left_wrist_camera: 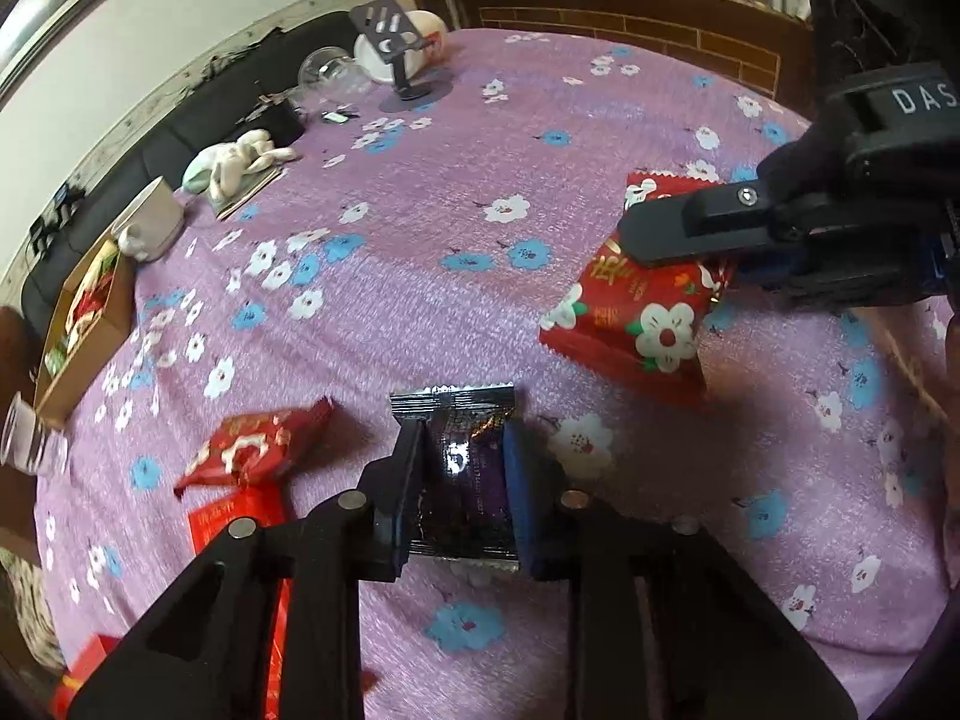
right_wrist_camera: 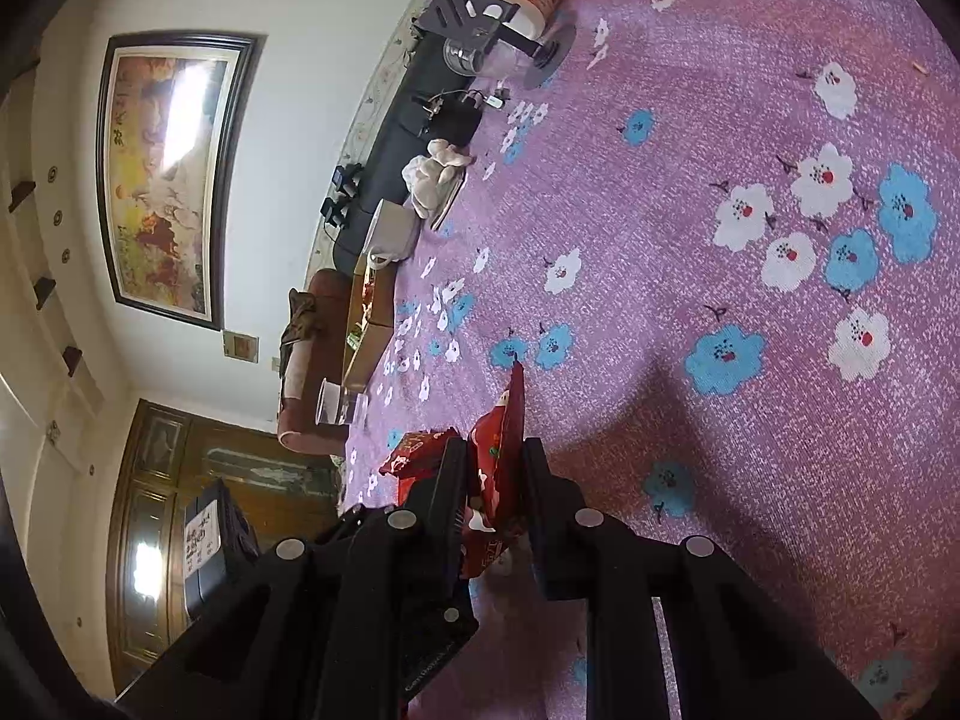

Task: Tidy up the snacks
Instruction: 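Grasp the dark purple packet with left tool while right tool grasps red floral packet, then carry both packets over the red tray and open both tools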

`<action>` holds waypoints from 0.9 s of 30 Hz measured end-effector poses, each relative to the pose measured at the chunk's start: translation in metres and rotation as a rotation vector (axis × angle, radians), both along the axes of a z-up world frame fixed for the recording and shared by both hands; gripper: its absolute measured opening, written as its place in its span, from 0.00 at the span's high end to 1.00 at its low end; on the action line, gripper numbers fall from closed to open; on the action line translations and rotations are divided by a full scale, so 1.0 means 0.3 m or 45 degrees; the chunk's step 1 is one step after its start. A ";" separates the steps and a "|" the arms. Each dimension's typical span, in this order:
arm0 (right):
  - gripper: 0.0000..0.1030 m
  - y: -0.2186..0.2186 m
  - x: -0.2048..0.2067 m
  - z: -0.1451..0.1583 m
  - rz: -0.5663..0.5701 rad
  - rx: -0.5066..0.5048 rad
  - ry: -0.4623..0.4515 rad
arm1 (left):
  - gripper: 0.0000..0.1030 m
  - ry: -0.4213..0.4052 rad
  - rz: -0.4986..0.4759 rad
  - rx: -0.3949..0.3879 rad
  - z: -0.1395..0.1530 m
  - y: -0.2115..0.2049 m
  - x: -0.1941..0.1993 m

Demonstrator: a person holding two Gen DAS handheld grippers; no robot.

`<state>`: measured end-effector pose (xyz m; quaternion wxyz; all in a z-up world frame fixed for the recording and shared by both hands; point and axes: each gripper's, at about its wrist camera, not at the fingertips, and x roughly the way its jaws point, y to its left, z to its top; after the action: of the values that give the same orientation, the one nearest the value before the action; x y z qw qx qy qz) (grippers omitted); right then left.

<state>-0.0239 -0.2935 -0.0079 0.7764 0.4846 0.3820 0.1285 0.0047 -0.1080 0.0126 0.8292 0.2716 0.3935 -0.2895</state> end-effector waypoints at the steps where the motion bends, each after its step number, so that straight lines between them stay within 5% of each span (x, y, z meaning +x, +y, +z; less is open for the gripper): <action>1: 0.82 0.001 0.002 0.002 0.001 -0.002 -0.005 | 0.78 -0.002 0.019 -0.018 0.002 0.010 -0.005; 8: 0.82 0.019 0.003 0.017 0.029 -0.034 -0.037 | 0.79 -0.016 0.180 -0.168 0.036 0.101 -0.053; 27: 0.82 0.110 0.014 0.030 0.161 -0.149 -0.080 | 0.78 -0.535 0.801 -0.226 0.279 0.528 -0.293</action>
<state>-0.0197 -0.2604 0.0011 0.8052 0.4092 0.3942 0.1698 -0.0833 0.0504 0.0962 0.9603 0.1183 0.2526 0.0079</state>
